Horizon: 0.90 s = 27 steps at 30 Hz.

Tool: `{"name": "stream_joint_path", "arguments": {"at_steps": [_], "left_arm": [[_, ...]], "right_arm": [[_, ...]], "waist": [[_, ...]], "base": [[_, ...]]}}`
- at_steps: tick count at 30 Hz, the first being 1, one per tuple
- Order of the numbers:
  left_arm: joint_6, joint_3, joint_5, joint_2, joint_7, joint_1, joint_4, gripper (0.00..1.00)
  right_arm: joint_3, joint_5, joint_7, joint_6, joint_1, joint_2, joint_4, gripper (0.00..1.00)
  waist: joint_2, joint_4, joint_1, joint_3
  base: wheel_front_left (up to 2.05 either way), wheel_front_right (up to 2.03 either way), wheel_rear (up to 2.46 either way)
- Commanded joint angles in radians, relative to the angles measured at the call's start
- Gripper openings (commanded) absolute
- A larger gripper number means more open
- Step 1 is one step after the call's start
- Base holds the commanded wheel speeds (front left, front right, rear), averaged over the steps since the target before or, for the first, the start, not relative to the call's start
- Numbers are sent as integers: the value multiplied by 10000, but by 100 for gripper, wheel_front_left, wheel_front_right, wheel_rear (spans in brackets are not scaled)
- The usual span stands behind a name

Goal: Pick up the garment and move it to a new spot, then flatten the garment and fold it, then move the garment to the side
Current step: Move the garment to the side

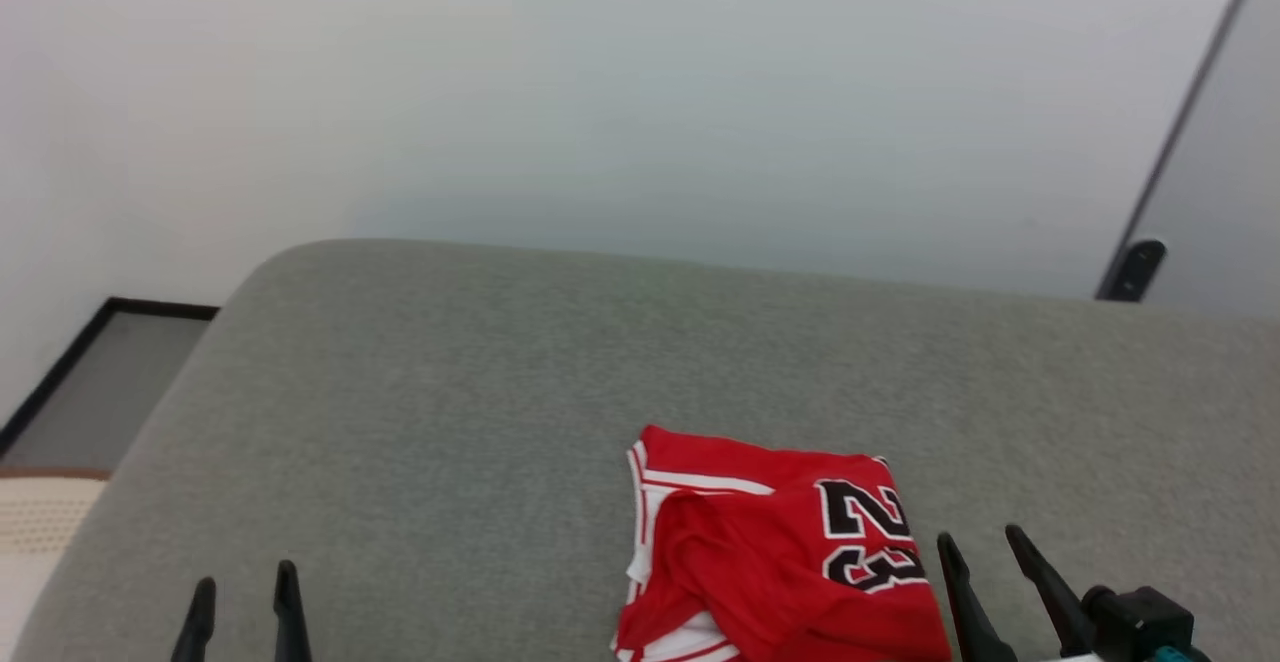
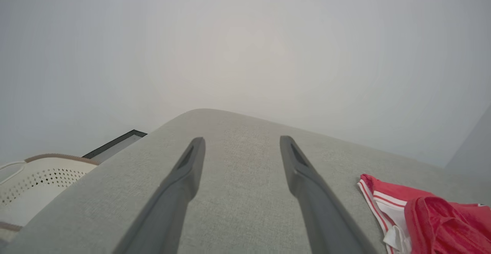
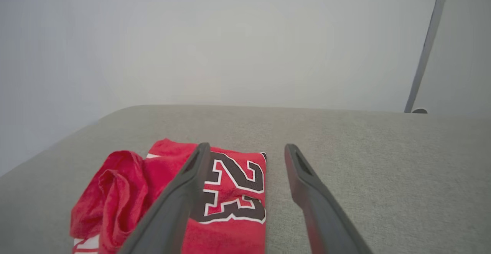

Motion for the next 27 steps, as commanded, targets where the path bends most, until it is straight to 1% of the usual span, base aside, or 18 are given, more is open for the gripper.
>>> {"name": "stream_joint_path", "arguments": {"at_steps": [1, 7, 10, 11, 15, 20, 23, 27], "left_arm": [[-26, -43, -3, 51, -7, 70, 4, 100], [-27, -577, -129, 200, -7, 93, 326, 100], [-27, -900, -157, 240, -6, -50, 385, 100], [-27, -1006, -162, 255, -7, -85, 405, 100], [-27, -1405, -204, 303, 43, -196, 546, 100], [-27, -1768, -316, 323, 102, -244, 686, 100], [-27, -1976, -382, 298, 117, -381, 760, 100], [-26, -2274, -496, 233, 111, -601, 900, 100]], "right_arm": [[22, 34, 0, -19, 0, -96, 160, 100], [784, 639, 162, -19, -987, -739, 1749, 100], [1037, 1144, 692, -19, -1564, -1053, 2403, 100], [1018, 1443, 984, -20, -1726, -1092, 2648, 100], [1320, 1924, 2493, -19, -2361, -1479, 3502, 100], [1663, 2644, 4113, -19, -3133, -1711, 3992, 100], [1989, 2978, 5457, -20, -3542, -1902, 4313, 100], [2181, 3022, 6933, -19, -4111, -2057, 4812, 100]], "waist": [[-1, 431, 0, -217], [-1, 891, 0, -267], [-1, 1154, 0, -248], [-1, 1244, 0, -236], [-1, 1583, 0, -168], [-1, 1940, 0, -26], [-1, 2137, 0, 199], [-1, 2387, 0, 558]], "base": [[0, 0, 0], [0, 0, 0], [0, 0, 0], [0, 0, 0], [0, 0, 0], [0, 0, 0], [0, 0, 0], [0, 0, 0]]}}
